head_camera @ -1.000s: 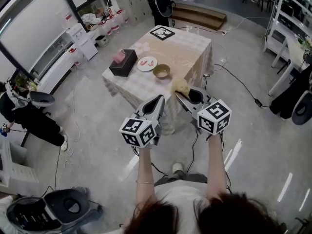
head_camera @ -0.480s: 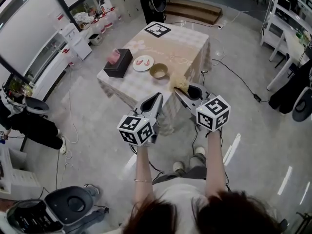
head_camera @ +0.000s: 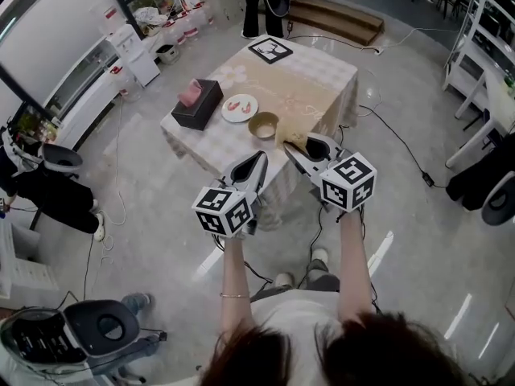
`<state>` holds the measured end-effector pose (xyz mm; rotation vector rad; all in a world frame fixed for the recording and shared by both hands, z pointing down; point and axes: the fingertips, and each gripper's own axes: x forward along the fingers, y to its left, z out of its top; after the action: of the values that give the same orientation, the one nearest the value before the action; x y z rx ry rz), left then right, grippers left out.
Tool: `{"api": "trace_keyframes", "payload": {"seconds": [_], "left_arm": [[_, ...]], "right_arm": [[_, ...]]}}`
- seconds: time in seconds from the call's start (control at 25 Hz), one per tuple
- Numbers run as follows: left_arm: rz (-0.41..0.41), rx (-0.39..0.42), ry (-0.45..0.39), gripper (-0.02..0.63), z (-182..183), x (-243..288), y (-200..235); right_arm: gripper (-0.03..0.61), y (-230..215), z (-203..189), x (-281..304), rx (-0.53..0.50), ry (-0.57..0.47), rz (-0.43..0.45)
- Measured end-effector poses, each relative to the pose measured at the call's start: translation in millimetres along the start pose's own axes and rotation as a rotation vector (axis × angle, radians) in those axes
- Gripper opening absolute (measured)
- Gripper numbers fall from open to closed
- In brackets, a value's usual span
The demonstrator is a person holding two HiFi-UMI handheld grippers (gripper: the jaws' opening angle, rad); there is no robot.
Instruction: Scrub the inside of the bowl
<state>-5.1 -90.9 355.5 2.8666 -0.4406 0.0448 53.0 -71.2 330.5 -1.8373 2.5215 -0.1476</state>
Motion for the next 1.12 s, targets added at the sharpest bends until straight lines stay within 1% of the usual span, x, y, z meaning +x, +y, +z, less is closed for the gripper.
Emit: {"api": "trace_keyframes", "payload": {"seconds": [0.32, 0.52, 0.68, 0.76, 0.92, 1.12], "left_arm": [[0.087, -0.019, -0.012, 0.012, -2, 43, 10], [0.166, -0.044, -0.031, 0.012, -7, 53, 26], [0.227, -0.048, -0.01, 0.012, -16, 58, 41], [0.255, -0.064, 0.005, 0.012, -21, 58, 48], [0.284, -0.095, 0.015, 0.012, -20, 61, 67], [0.275, -0.118, 0.034, 0.012, -14, 71, 95]], "right_arm": [[0.095, -44, -5, 14, -0.002, 0.045, 0.087], [0.095, -58, -15, 32, -0.007, 0.077, 0.151], [0.096, -70, -22, 48, 0.01, 0.078, 0.18], [0.096, -75, -24, 54, 0.014, 0.085, 0.194], [0.095, -87, -27, 72, 0.033, 0.103, 0.191], [0.096, -106, -41, 98, 0.088, 0.129, 0.148]]}}
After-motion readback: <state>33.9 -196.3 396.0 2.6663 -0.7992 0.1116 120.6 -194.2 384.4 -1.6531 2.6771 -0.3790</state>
